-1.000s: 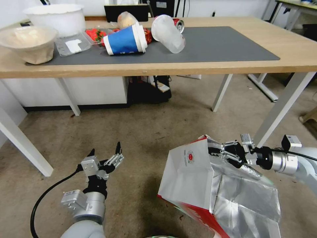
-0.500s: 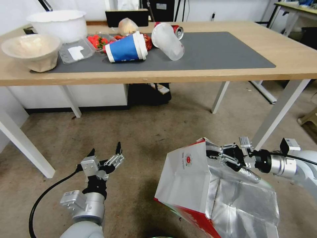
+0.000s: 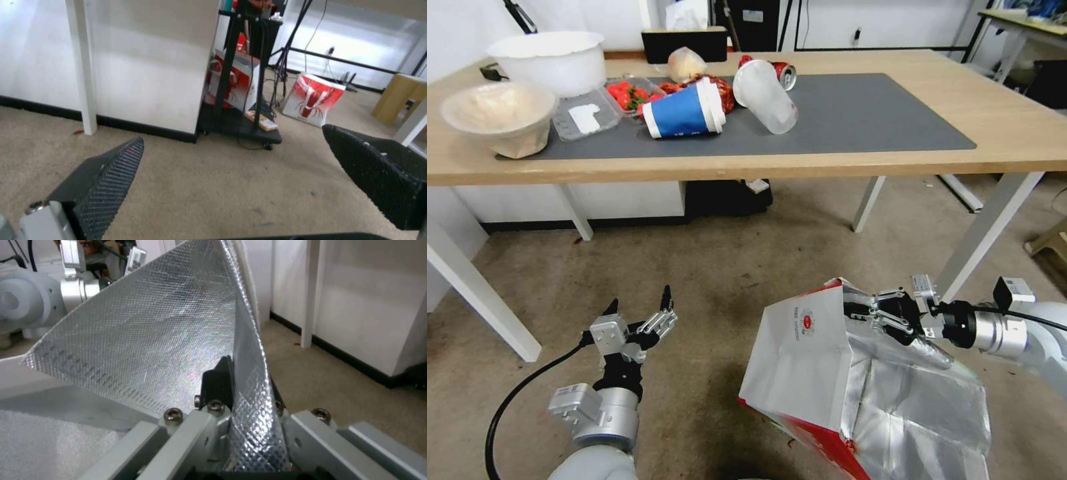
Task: Pick up the food delivery bag from the floor and place it on the table.
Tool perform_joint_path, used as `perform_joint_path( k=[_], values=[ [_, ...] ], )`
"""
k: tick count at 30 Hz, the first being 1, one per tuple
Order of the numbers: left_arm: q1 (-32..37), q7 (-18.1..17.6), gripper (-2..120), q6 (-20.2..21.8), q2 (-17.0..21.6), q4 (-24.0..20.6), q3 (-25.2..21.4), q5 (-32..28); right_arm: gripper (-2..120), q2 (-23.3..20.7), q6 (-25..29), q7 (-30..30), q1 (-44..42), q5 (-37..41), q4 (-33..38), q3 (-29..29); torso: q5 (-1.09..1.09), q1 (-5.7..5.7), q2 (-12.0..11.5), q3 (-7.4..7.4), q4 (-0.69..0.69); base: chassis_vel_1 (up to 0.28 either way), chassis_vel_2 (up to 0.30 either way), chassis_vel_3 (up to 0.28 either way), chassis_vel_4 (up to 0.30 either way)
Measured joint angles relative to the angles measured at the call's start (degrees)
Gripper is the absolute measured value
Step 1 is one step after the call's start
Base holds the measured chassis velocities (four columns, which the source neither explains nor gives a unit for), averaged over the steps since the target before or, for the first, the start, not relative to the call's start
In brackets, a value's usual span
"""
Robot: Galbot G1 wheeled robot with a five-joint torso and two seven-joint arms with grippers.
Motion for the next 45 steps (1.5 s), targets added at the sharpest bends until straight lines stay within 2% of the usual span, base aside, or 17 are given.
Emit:
perform_joint_path(
  k=[16, 45],
  values=[
    [-0.12, -0.04, 100, -0.19, 0.13, 0.10, 0.00, 0.36, 0, -0.41, -0.07, -0.08, -0.35, -0.03, 0.27, 0.01, 0.00, 0.98, 3.96, 3.01, 0.01, 0.000, 0.000, 0.000, 0.000],
    [0.02, -0.21, 100, -0.25, 0.10, 0.05, -0.03, 0.99, 0, -0.44, -0.08, -0.12, -0.60, -0.10, 0.60, 0.19, 0.00, 2.93, 10.44, 7.55, 0.00, 0.000, 0.000, 0.000, 0.000]
  ],
)
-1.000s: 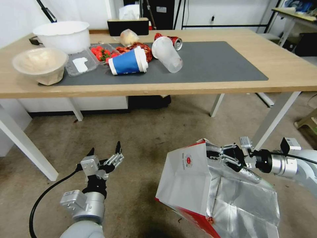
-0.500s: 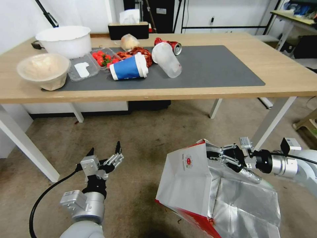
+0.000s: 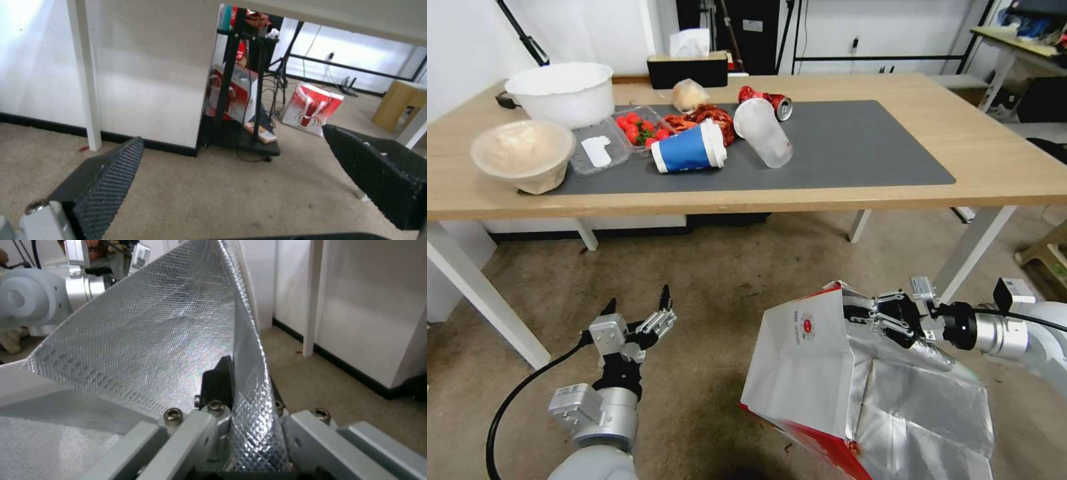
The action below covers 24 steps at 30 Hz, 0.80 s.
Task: Pick up the food delivery bag from the floor and place it on the table.
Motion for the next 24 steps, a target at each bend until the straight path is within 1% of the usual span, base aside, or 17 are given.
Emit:
perform_joint_path(
  k=[3, 13, 18, 21, 24],
  values=[
    [0.01, 0.10, 100, -0.01, 0.00, 0.00, 0.00, 0.17, 0, 0.00, 0.00, -0.03, -0.09, -0.01, 0.01, 0.08, 0.00, 0.18, 0.45, 0.28, 0.00, 0.000, 0.000, 0.000, 0.000],
    [0.10, 0.11, 100, -0.01, 0.04, 0.00, 0.03, 0.30, 0, -0.05, 0.00, -0.05, -0.30, -0.07, 0.10, 0.23, 0.00, 1.01, 3.07, 2.06, 0.00, 0.000, 0.000, 0.000, 0.000],
    [0.13, 0.11, 100, -0.01, 0.05, 0.00, 0.05, 0.37, 0, -0.05, 0.01, -0.07, -0.43, -0.09, 0.15, 0.35, 0.00, 1.25, 3.83, 2.57, 0.00, 0.000, 0.000, 0.000, 0.000],
    [0.22, 0.12, 100, -0.01, 0.07, -0.06, 0.09, 0.50, 0, -0.04, 0.06, -0.12, -0.69, -0.17, 0.21, 0.45, 0.00, 1.63, 4.91, 3.28, 0.00, 0.000, 0.000, 0.000, 0.000],
    [0.25, 0.17, 100, 0.00, 0.08, -0.11, 0.09, 0.58, 0, -0.04, 0.09, -0.15, -0.73, -0.21, 0.22, 0.45, 0.00, 1.77, 5.30, 3.53, 0.00, 0.000, 0.000, 0.000, 0.000]
  ],
)
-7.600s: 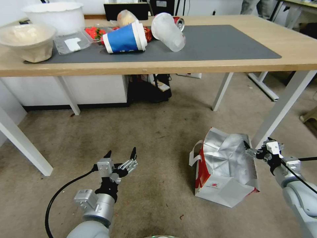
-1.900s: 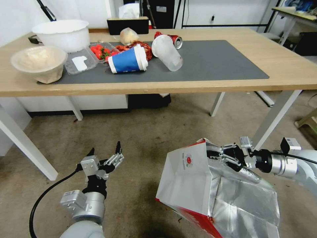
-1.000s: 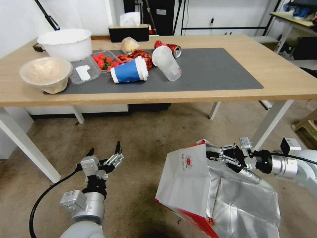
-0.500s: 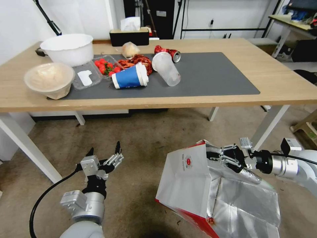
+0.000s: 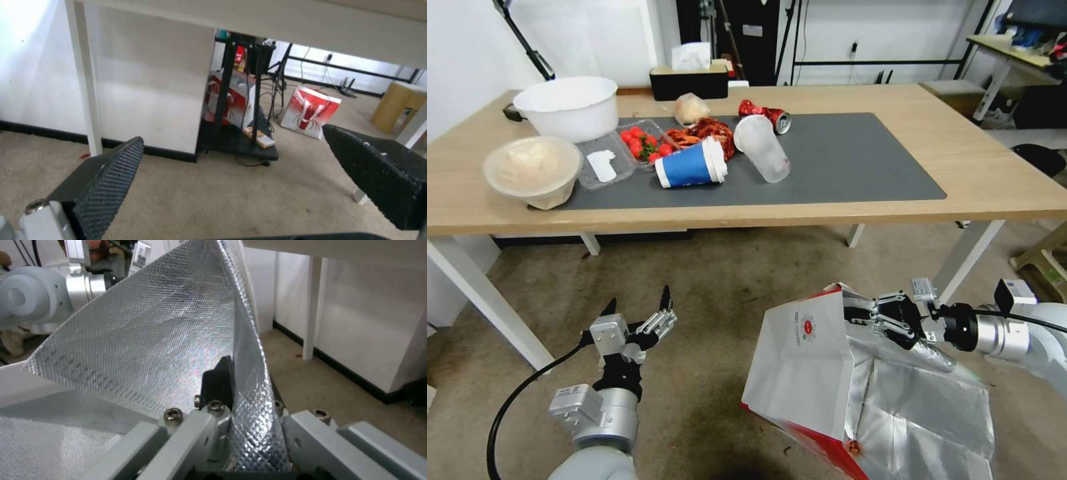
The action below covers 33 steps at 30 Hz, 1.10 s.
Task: Pick up the food delivery bag from the floor and place it on the table.
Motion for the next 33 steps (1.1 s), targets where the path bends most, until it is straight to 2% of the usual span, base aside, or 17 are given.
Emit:
perform_joint_path(
  k=[33],
  values=[
    [0.30, -0.12, 100, 0.09, 0.03, -0.49, -0.04, 0.20, 0, -0.45, 0.09, -0.30, -0.46, -0.21, 0.60, 0.18, 0.00, 2.91, 7.71, 4.80, 0.00, 0.000, 0.000, 0.000, 0.000]
  ],
)
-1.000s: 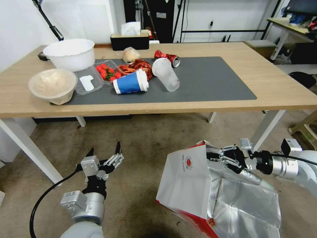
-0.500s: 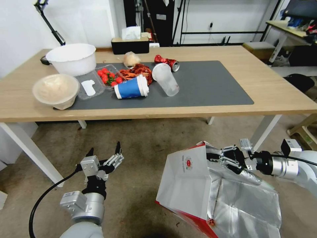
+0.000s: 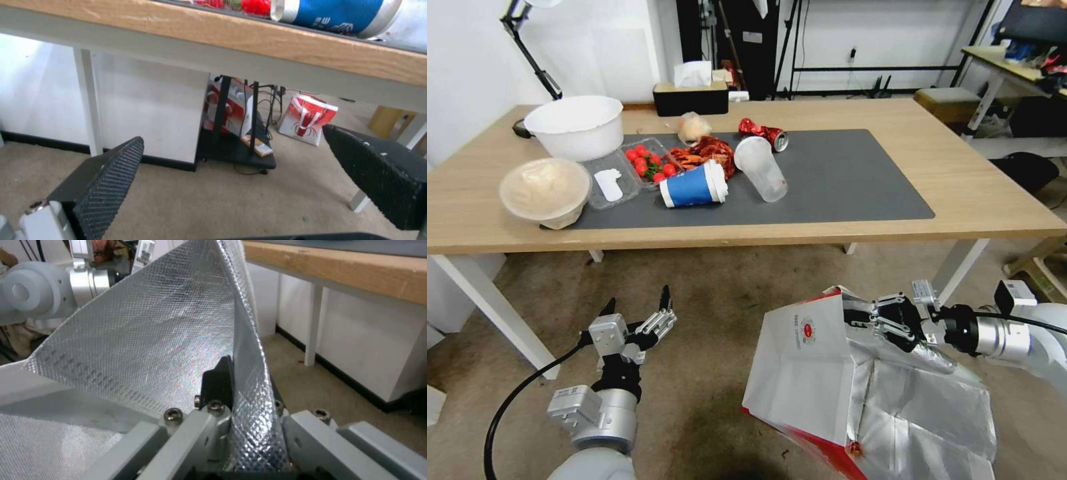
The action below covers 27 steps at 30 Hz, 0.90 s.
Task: Pick up the food delivery bag from the floor and place it on the table.
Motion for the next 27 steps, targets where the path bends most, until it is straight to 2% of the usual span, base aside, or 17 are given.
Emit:
perform_joint_path(
  k=[27],
  values=[
    [-0.44, 0.02, 100, 0.04, -0.29, 0.50, 0.03, 0.26, 0, -0.34, 0.12, -0.05, 0.36, -0.20, -0.32, -0.42, 0.00, 2.78, 6.84, 4.07, 0.00, 0.000, 0.000, 0.000, 0.000]
  ],
)
